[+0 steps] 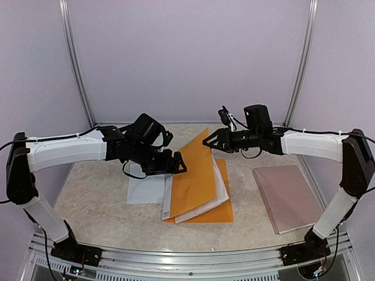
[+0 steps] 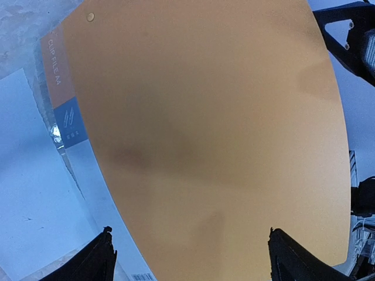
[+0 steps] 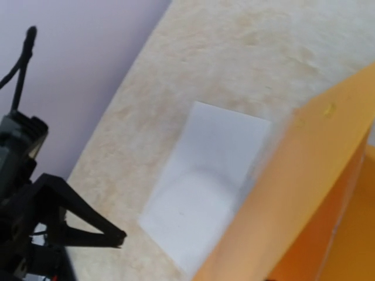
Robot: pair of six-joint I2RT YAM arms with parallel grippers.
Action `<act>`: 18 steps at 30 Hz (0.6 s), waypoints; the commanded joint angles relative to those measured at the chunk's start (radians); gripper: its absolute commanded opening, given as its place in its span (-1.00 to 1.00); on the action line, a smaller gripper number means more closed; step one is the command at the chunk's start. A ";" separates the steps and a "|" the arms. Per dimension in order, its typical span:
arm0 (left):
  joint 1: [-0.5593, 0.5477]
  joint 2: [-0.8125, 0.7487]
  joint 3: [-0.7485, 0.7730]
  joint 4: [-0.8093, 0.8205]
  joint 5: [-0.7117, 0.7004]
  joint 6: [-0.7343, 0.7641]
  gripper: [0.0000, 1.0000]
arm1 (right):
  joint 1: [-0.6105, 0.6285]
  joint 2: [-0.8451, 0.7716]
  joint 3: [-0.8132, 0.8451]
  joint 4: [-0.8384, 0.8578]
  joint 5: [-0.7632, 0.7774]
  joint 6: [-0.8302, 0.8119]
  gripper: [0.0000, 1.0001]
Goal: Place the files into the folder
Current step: Pick up the folder with files from the center of the board, then pass from the right arm to the left
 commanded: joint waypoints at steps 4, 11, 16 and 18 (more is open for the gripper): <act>0.003 -0.109 -0.015 -0.052 -0.041 -0.007 0.74 | 0.066 0.049 0.137 -0.064 0.001 -0.019 0.05; 0.003 -0.222 -0.031 -0.067 -0.054 -0.044 0.74 | 0.137 0.134 0.266 -0.116 0.015 -0.033 0.07; -0.009 -0.270 -0.034 -0.049 -0.054 -0.087 0.72 | 0.165 0.182 0.320 -0.121 0.021 -0.030 0.07; -0.021 -0.275 -0.044 -0.026 -0.053 -0.103 0.72 | 0.172 0.196 0.339 -0.123 0.024 -0.026 0.08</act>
